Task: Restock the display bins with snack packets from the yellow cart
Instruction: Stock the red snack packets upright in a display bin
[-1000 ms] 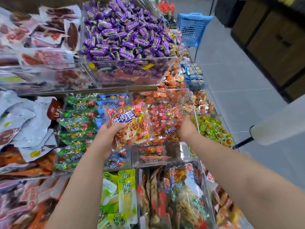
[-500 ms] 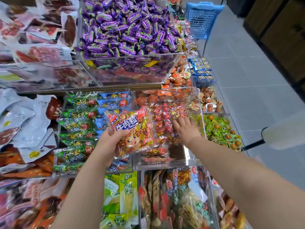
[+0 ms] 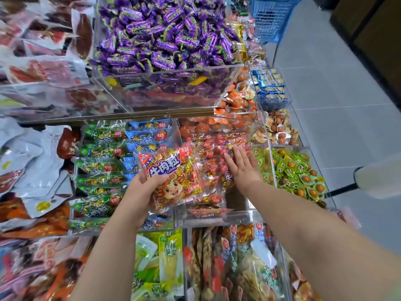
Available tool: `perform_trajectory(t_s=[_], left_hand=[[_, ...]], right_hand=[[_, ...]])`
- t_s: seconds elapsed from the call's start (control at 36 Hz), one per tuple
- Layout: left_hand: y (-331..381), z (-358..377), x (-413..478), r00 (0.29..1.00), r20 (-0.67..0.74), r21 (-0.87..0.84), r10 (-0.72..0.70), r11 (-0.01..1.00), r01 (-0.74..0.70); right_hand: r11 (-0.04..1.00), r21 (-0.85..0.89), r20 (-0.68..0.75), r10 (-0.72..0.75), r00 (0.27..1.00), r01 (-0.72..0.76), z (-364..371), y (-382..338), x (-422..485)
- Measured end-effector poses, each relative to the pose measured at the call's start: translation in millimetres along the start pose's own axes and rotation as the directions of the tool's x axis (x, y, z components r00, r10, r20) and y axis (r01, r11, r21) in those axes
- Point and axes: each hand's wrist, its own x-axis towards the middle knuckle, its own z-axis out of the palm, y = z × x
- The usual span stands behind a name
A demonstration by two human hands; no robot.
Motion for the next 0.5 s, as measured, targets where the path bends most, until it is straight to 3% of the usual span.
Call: perform_trajectory(t_s=[0.28,0.39,0.44,0.5], left_hand=[[2.9,3.9,-4.1,1.0,0.011,0.018,-0.007,1.0,0.007],[4.0,7.7,-6.8,0.999,0.048,0.05,0.003,0.999,-0.005],[3.8,9.5,-7.0,0.998,0.061,0.092,0.005,0.996,-0.011],[2.5,11.3,-6.2,0.997,0.076,0.173,0.012,0.985,-0.025]], right_hand=[[0.997,0.039,0.046,0.061,0.997,-0.063,-11.3,3.5,-5.0],[0.992,0.126,0.056,-0.022,0.998,0.015,-26.3,7.0,-24.5],[0.955,0.262,-0.049,-0.127,0.991,0.135,-34.5,7.9,-38.3],[0.81,0.534,-0.255,-0.12,0.96,0.243,-47.5,8.9,-51.5]])
